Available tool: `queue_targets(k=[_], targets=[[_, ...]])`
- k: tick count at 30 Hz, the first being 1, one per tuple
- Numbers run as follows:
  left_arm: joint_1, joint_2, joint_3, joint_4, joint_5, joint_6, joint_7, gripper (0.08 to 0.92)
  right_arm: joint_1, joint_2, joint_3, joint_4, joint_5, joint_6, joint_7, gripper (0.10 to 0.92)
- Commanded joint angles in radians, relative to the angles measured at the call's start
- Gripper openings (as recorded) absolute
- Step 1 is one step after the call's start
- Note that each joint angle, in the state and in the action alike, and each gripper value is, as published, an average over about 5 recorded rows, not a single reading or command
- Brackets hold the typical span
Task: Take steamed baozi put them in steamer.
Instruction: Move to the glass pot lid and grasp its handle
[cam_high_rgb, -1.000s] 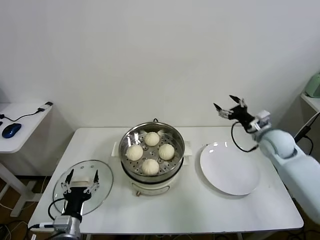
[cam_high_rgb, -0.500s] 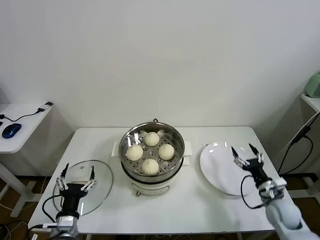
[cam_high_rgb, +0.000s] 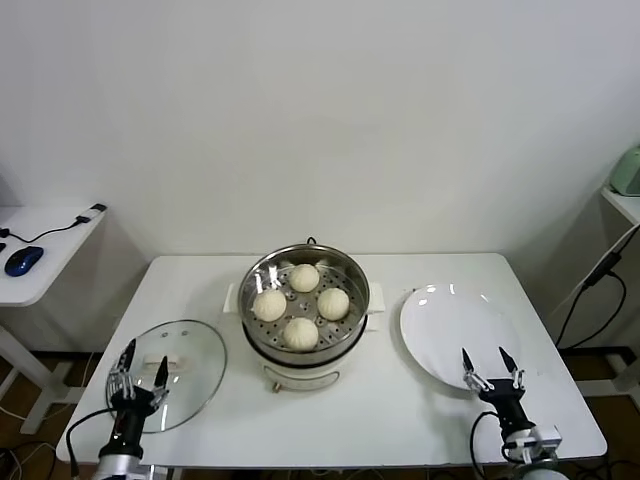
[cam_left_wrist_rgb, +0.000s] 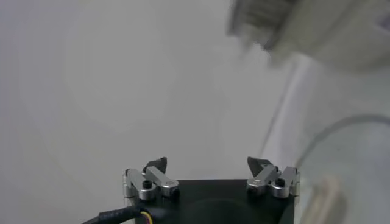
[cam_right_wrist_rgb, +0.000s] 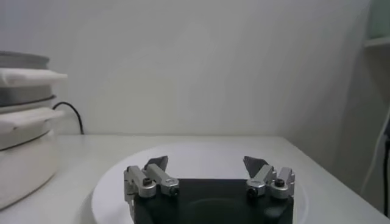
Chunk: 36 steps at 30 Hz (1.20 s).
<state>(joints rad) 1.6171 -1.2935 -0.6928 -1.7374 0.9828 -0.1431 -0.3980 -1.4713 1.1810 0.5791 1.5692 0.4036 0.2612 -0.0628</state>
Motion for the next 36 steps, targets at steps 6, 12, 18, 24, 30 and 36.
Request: queue_targets(k=[6,12,18,24,30,36], targets=[[-0.035,0.038,-0.001,0.191,0.340,0.067,-0.099,0.823,-0.052,0.081,0.017,0.013,-0.058,-0.001,0.032,0.823],[-0.082,0.022,-0.003,0.237,0.361,0.083,-0.092,0.823,-0.054,0.092,0.014,0.016,-0.053,0.001,0.038,0.823],[-0.128,0.003,0.008,0.265,0.373,0.083,-0.077,0.823,-0.056,0.095,0.014,0.024,-0.047,0.010,0.042,0.823],[-0.179,-0.002,0.010,0.284,0.385,0.096,-0.052,0.823,-0.063,0.098,0.013,0.031,-0.051,0.012,0.040,0.823],[-0.228,0.006,0.015,0.320,0.383,0.124,-0.034,0.823,-0.068,0.102,0.008,0.032,-0.058,0.012,0.039,0.823],[-0.242,0.014,0.017,0.332,0.377,0.140,-0.025,0.796,-0.067,0.106,0.004,0.029,-0.063,0.014,0.038,0.823]])
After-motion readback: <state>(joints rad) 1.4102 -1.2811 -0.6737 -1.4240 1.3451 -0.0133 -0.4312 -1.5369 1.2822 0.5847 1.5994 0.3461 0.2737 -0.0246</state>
